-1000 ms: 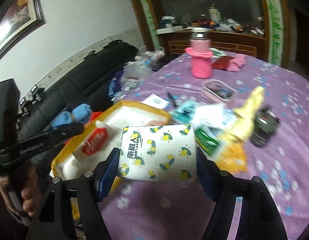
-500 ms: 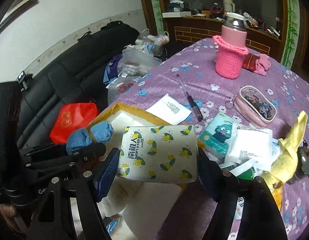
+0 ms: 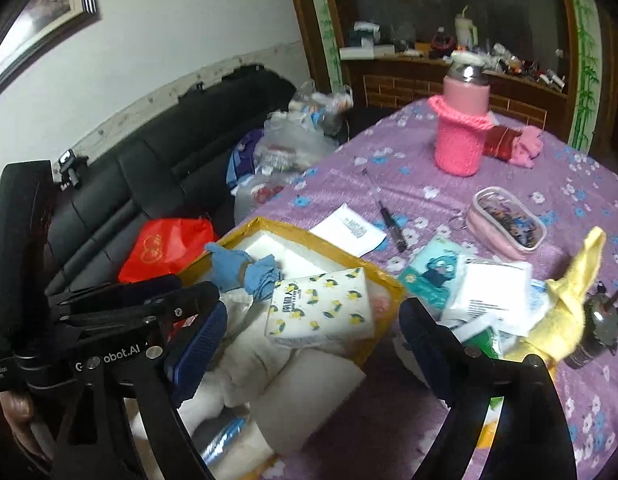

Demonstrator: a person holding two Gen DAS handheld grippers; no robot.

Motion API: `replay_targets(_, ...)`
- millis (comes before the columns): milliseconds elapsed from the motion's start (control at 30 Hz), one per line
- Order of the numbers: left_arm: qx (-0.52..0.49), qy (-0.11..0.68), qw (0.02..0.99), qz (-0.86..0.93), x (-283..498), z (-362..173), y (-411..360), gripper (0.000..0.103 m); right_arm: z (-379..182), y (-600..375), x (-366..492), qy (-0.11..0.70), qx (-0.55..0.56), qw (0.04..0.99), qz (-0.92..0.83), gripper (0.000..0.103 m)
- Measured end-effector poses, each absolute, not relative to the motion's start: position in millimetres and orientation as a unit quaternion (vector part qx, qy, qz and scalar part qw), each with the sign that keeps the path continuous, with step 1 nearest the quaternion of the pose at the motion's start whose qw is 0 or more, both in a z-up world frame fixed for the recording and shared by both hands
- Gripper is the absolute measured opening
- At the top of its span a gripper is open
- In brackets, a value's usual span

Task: Organize soft objects
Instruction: 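Carry both items to the open yellow-edged box and open both tools, then move both tools back over the table items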

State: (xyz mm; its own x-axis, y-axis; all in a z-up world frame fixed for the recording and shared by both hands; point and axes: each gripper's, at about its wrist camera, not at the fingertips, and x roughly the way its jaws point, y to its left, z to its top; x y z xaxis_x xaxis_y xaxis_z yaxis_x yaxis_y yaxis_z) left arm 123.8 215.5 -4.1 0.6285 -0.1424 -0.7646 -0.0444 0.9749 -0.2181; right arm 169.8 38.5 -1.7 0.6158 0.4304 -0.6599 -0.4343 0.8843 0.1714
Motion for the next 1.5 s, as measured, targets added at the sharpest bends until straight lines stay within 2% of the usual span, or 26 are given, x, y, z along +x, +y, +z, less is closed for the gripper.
replay_targets(167,-0.078,0.402,0.912,-0.020,105.2,12.6,186.3,0.051,2.5,1.6,150.3,0.343,0.025,0.912,0.225,0.091)
replay_targets(333,-0.041,0.388,0.920,-0.031,90.2,22.2,154.4,0.052,8.2,-28.2,132.4,0.357,0.012,0.918,0.170,0.091)
replay_targets(667,-0.047,0.404,0.910,-0.077,76.2,26.7,109.6,0.052,13.5,-61.9,84.6,0.336,-0.005,0.933,0.126,0.091)
replay_targets(1133,-0.036,0.427,0.897,-0.108,77.2,19.0,65.7,0.052,-5.6,-128.7,80.6,0.323,0.047,0.935,0.135,0.093)
replay_targets(1500,-0.049,0.459,0.878,-0.128,92.5,-0.6,54.6,0.052,-42.8,-155.4,143.2,0.412,0.081,0.897,0.136,0.093)
